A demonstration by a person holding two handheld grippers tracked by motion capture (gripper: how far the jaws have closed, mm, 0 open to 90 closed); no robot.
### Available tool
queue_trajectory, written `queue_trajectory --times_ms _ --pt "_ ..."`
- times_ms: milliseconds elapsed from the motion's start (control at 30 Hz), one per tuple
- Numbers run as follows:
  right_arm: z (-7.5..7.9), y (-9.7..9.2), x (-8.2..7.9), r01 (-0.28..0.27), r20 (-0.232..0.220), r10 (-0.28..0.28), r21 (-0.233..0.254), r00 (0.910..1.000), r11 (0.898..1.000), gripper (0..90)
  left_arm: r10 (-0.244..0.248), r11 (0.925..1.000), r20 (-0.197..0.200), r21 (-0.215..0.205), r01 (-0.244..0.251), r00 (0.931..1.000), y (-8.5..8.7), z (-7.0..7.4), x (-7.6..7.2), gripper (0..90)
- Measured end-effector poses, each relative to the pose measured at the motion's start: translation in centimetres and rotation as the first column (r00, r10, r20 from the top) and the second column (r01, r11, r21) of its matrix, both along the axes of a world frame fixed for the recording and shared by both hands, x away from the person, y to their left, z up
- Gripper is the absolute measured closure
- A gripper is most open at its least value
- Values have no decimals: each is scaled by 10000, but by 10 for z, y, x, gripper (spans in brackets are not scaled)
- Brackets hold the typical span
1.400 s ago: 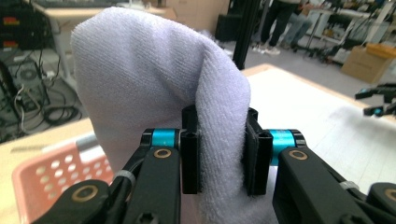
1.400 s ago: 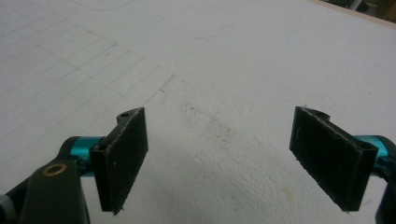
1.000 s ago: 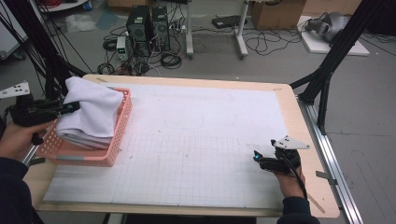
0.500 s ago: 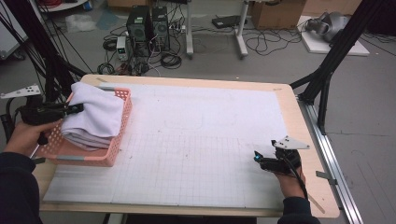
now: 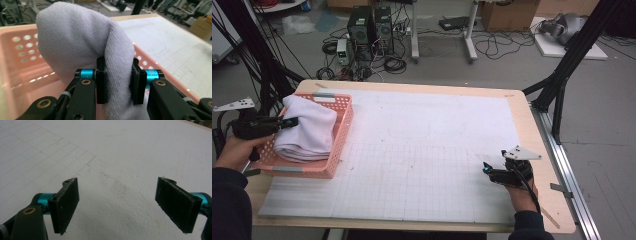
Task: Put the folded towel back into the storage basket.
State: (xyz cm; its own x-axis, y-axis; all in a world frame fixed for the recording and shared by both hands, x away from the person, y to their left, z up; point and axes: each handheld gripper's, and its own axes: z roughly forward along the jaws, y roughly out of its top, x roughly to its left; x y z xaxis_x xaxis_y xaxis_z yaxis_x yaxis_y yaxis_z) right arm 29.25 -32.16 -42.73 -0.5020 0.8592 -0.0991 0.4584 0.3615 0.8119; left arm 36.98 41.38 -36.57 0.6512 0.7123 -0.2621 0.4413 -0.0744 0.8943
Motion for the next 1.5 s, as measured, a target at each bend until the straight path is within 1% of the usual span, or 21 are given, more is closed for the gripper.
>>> queue_trajectory --times_ms 133,233,367,433,567,633,667,700,767,867,933,967,1033,1067,1100,1167,1200,1233,1267,1367,1500 --pt "0 1 0 -4 -9 4 1 10000 10000 182 -748 9963 156 -410 754 9971 -11 2 3 714" --pt "0 1 0 -17 -3 17 -24 10000 10000 182 -804 9956 90 -474 808 9967 -12 0 6 714" --pt "1 1 0 8 5 -8 -3 10000 10000 182 -328 9989 -662 322 350 9973 -12 -7 13 692" --pt "1 1 0 7 1 -7 -10 10000 10000 182 -293 9987 -718 401 323 9970 -12 -8 15 687" --pt "1 0 0 -5 -3 5 32 10000 10000 182 688 9926 -715 1048 -611 9951 -15 -8 16 644" --pt "1 0 0 -9 27 9 29 10000 10000 182 1411 9795 -785 1560 -1276 9869 -15 -7 17 523" --pt "1 0 -1 8 37 -8 20 10000 10000 182 1960 9668 -757 1816 -1797 9777 -14 -5 17 420" --pt "1 0 0 3 69 -3 9 10000 10000 182 2571 9481 -586 2086 -2401 9646 -13 -3 16 351" --pt "1 0 0 8 46 -8 22 10000 10000 182 3802 8935 1 2584 -3673 9249 -10 4 12 285" --pt "1 1 0 -5 22 5 29 10000 10000 182 4395 8606 478 2639 -4357 8970 -9 12 9 311" --pt "1 1 0 -23 38 23 11 10000 10000 182 4288 8627 486 2744 -4249 9021 -15 13 9 331" --pt "1 2 0 -36 24 36 -1 10000 10000 182 4327 8590 323 2885 -4229 9010 -19 11 10 359" --pt "1 1 0 -65 58 65 -14 10000 10000 182 4237 8600 -149 3205 -3970 9057 -28 5 14 375" --pt "2 1 -1 -31 18 31 4 10000 10000 182 4319 8483 -384 3568 -3913 9011 -35 1 16 392" --pt "2 1 -1 -33 29 33 22 10000 10000 182 4227 8452 -594 3861 -3697 9043 -41 -4 18 384" --pt "2 1 -1 -19 67 19 24 10000 10000 182 4134 8250 -846 4561 -3336 9066 -52 -15 23 397" --pt "2 0 -1 -17 66 16 28 10000 10000 182 4079 8264 -1056 4649 -3176 9069 -56 -21 25 396" --pt "2 0 -1 -15 63 15 22 10000 10000 182 4153 8233 -1224 4721 -3152 9014 -59 -25 27 398" --pt "2 0 -1 -15 35 14 54 10000 10000 182 4139 8179 -1340 4890 -3032 9004 -62 -29 29 396" --pt "2 0 -1 -2 37 1 76 10000 10000 182 3991 8181 -1696 5097 -2664 9011 -70 -40 35 397" --pt "2 0 -1 -7 -13 7 47 10000 10000 182 3738 8363 -1888 4921 -2420 9081 -79 -48 39 403"
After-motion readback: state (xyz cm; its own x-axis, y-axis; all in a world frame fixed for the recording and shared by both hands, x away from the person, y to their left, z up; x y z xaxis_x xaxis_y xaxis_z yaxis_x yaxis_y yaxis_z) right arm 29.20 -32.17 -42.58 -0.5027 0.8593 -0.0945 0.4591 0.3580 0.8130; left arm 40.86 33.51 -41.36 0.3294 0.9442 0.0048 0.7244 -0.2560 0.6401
